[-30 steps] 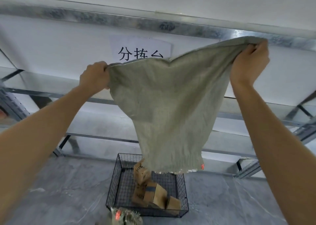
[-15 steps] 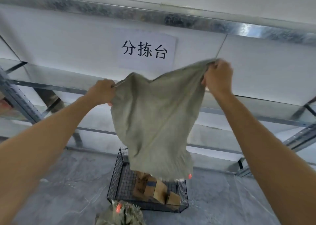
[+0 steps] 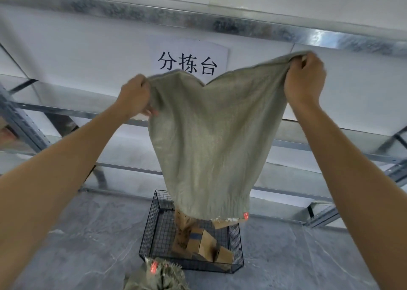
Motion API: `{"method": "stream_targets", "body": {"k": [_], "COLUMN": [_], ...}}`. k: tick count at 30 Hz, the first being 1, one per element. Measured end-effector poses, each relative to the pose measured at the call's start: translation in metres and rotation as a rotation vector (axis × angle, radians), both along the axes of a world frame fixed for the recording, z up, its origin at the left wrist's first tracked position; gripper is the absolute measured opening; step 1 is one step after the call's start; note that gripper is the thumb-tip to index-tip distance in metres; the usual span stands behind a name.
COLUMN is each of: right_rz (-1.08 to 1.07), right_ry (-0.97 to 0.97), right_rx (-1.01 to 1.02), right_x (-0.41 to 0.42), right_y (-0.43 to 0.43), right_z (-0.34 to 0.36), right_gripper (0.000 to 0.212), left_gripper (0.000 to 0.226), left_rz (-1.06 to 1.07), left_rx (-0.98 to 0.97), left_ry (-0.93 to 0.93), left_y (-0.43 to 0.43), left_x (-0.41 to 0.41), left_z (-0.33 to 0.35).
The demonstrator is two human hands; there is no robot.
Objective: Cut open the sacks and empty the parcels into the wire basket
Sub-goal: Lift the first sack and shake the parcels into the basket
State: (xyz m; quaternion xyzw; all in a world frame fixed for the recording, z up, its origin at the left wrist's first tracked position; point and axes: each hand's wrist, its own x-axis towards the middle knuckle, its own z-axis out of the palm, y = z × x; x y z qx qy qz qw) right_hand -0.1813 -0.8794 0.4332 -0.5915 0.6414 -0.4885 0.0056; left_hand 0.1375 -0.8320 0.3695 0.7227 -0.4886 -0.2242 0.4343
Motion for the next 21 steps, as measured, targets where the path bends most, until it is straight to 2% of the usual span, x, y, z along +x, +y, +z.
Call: {"method": "stream_targets", "body": {"k": [2,4,5,6,7,8,9,10,11,13,14,16,18,21], "right_rz": [-0.069,-0.115,-0.114,-0.089,0.006,0.185,0.314,0.359,0.312,0.143,0.121,0.196,0.244,0.290], "right_ry": [-0.044,-0.150,-0.149,-0.072,0.126,0.397,0.521,0.457,0.256,-0.157,-0.234,-0.289,-0.236,-0.255], "right_rx": [-0.099,-0.312,-0.363,-0.314,-0.076,0.295,0.551,0.582,0.482,0.166,0.036,-0.067,-0.006,0.085], "right_x": [-0.005,-0.008,-0.006,-0.002,0.008,0.015,0.016,0.016,0.015,0.012,0.012,0.016,0.024,0.024], "right_y": [-0.003,-0.005,-0.006,-0.007,-0.005,-0.002,0.001,0.005,-0.001,-0.013,-0.016,-0.017,-0.012,-0.011], "right_z": [0.028,0.032,0.020,-0.002,-0.033,-0.074,-0.099,-0.106,-0.094,-0.051,-0.029,0.004,0.000,-0.017], "right_gripper": [0.019,0.020,0.023,0.030,0.033,0.032,0.029,0.028,0.028,0.028,0.030,0.034,0.034,0.025], "left_gripper": [0.022,0.028,0.028,0.027,0.026,0.028,0.030,0.028,0.023,0.022,0.022,0.022,0.022,0.020], "left_rz": [0.071,0.114,0.084,0.009,-0.082,-0.139,-0.185,-0.193,-0.136,-0.003,0.022,0.015,-0.027,-0.020], "left_rx": [-0.203,-0.388,-0.361,-0.220,-0.024,0.152,0.253,0.259,0.193,-0.003,-0.080,-0.158,-0.145,-0.093], "left_ry": [0.024,0.031,-0.014,-0.107,-0.218,-0.266,-0.240,-0.175,-0.129,-0.118,-0.115,-0.119,-0.125,-0.136], "left_y": [-0.005,0.000,0.003,0.008,0.017,0.024,0.031,0.031,0.025,0.006,0.002,-0.006,-0.005,-0.002], "left_x": [-0.002,-0.013,-0.020,-0.031,-0.040,-0.045,-0.047,-0.043,-0.036,-0.018,-0.014,-0.012,-0.012,-0.009], "left_z": [0.024,0.043,0.046,0.041,0.029,0.013,-0.001,-0.009,-0.008,0.005,0.019,0.042,0.042,0.026]}}
